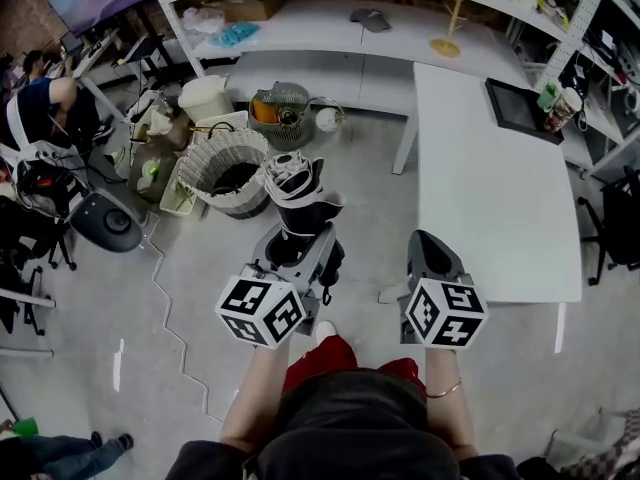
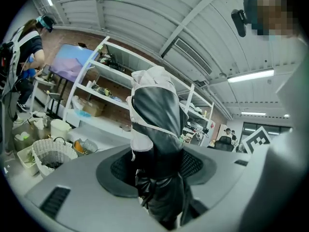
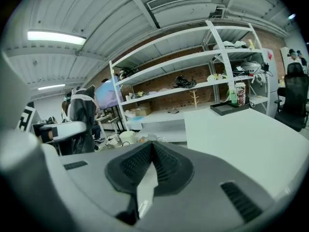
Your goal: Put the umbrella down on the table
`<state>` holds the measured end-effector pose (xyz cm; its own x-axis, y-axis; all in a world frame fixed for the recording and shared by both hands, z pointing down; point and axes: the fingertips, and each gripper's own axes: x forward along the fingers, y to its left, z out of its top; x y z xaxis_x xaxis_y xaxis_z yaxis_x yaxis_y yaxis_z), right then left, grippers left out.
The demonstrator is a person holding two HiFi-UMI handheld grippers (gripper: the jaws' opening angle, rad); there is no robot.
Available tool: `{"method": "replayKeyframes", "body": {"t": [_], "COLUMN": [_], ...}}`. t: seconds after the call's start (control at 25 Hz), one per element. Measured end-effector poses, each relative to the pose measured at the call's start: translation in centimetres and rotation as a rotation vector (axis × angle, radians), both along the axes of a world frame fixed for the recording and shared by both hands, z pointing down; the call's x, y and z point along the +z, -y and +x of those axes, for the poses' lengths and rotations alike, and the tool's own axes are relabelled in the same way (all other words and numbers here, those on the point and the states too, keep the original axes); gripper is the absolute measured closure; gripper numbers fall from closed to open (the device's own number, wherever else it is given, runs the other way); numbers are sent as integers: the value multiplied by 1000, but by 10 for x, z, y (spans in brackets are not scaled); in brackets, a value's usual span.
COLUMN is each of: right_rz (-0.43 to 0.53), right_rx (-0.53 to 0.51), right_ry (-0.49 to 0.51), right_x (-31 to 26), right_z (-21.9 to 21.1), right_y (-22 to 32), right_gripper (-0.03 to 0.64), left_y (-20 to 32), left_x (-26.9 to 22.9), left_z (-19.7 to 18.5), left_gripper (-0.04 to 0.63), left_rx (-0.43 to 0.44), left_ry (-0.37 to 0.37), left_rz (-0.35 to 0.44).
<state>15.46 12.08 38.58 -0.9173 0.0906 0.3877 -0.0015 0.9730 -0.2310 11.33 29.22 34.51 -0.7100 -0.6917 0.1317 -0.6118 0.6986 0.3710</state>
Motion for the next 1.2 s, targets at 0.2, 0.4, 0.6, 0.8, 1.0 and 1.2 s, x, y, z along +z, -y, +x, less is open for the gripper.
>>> {"method": "replayKeyframes", "body": {"t": [0.2, 0.4, 0.6, 0.8, 1.0, 1.2], "right_rz": [20, 52, 62, 63, 56, 33], "right_rx": [113, 181, 225, 278, 337, 417], "right_ry": [-2, -28, -63, -69, -72, -84], "right_x": [2, 9, 13, 16, 20, 34], "right_z": [-19, -26, -32, -44, -57, -73], "right_y": [-6, -9, -1, 11, 30, 57], "right_gripper": [598, 598, 598, 598, 598, 598], "left_y": [-18, -23, -16, -3, 22, 55], "left_x": [6, 15, 18, 18, 22, 30], "left_z": [-33, -58, -75, -92, -113, -137], "left_gripper": [360, 360, 360, 360, 360, 360], "left_rx": [76, 125, 156, 197, 257, 310], "left_ry": [-7, -16, -36, -35, -33, -34], "left_rz": [5, 18, 32, 28, 5, -15]}}
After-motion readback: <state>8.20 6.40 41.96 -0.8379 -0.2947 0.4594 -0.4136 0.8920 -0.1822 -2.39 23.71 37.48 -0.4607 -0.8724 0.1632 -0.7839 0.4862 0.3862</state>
